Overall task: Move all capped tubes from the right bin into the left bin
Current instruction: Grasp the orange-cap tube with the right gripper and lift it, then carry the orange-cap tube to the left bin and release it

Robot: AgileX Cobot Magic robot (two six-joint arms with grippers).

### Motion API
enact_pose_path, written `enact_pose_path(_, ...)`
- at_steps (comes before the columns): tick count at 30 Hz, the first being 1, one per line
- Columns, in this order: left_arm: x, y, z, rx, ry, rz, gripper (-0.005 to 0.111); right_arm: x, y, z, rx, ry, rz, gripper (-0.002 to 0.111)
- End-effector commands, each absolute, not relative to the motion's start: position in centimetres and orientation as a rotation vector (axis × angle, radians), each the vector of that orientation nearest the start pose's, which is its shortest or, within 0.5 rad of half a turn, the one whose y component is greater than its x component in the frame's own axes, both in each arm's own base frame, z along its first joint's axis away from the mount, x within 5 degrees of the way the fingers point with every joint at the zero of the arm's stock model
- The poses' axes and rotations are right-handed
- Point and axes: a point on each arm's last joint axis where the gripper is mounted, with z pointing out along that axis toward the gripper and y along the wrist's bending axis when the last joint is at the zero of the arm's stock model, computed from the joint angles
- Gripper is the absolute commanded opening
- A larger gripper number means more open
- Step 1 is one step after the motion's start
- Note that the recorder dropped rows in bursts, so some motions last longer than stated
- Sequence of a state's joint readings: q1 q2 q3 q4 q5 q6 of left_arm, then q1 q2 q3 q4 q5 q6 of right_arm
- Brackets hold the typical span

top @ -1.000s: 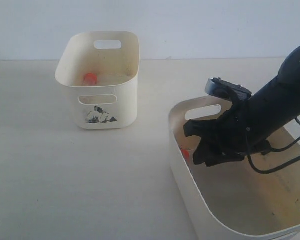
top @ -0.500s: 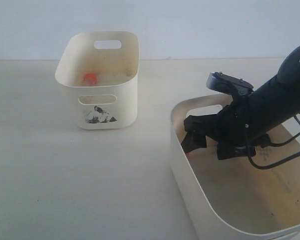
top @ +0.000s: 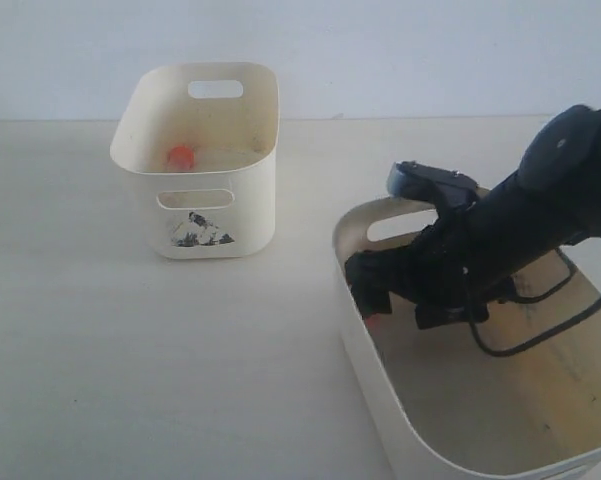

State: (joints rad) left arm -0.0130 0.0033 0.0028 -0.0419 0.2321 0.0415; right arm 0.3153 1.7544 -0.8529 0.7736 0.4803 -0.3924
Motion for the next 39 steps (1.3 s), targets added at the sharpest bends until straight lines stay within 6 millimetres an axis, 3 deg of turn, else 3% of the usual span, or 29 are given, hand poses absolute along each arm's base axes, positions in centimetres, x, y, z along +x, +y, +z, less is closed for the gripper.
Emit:
enact_pose_path(1, 5.6, -0.1, 19.2, 0.012, 1.715, -0.019, 0.004, 28.7, 13.5, 11.3, -0.072, 2.863, 0.555, 0.077)
enact_pose_path(2, 5.6, -0.1, 19.2, 0.012, 1.715, -0.019, 0.004, 28.7, 13.6, 10.6, -0.064, 2.891, 0.554, 0.074)
enact_pose_path(4, 5.6, -0.1, 19.2, 0.012, 1.715, -0.019, 0.004, 28.3, 13.7, 8.9, -0.036, 2.961, 0.548, 0.054)
enact_pose_path(5, 5.6, -0.1, 19.2, 0.012, 1.715, -0.019, 0.004, 28.2, 13.7, 8.3, -0.031, 2.987, 0.546, 0.034)
enact_pose_path(6, 5.6, -0.1, 19.2, 0.012, 1.715, -0.019, 0.004, 28.2, 13.7, 8.2, -0.025, 2.995, 0.548, 0.025)
enact_pose_path(7, 5.6, -0.1, 19.2, 0.012, 1.715, -0.019, 0.004, 28.2, 13.7, 8.2, -0.022, 2.996, 0.549, 0.007)
enact_pose_path(8, 5.6, -0.1, 19.2, 0.012, 1.715, -0.019, 0.004, 28.3, 13.8, 8.3, -0.025, 2.993, 0.553, 0.000)
enact_pose_path(12, 5.6, -0.1, 19.2, 0.012, 1.715, -0.019, 0.004, 29.1, 14.7, 10.2, -0.080, 2.987, 0.646, 0.000)
enact_pose_path(17, 5.6, -0.1, 19.2, 0.012, 1.715, -0.019, 0.004, 30.1, 15.0, 18.2, -0.222, 2.794, 0.663, 0.000)
enact_pose_path(22, 5.6, -0.1, 19.2, 0.012, 1.715, -0.019, 0.004, 29.6, 14.3, 24.0, -0.279, 2.629, 0.607, 0.000)
enact_pose_path(30, 5.6, -0.1, 19.2, 0.012, 1.715, -0.019, 0.004, 28.3, 13.5, 34.0, -0.189, 2.183, 0.698, 0.000)
enact_pose_path(34, 5.6, -0.1, 19.2, 0.012, 1.715, -0.019, 0.004, 29.1, 13.0, 36.2, -0.096, 1.948, 0.689, 0.000)
enact_pose_path(39, 5.6, -0.1, 19.2, 0.012, 1.715, -0.019, 0.004, 31.1, 14.2, 36.3, 0.045, 1.814, 0.650, 0.000)
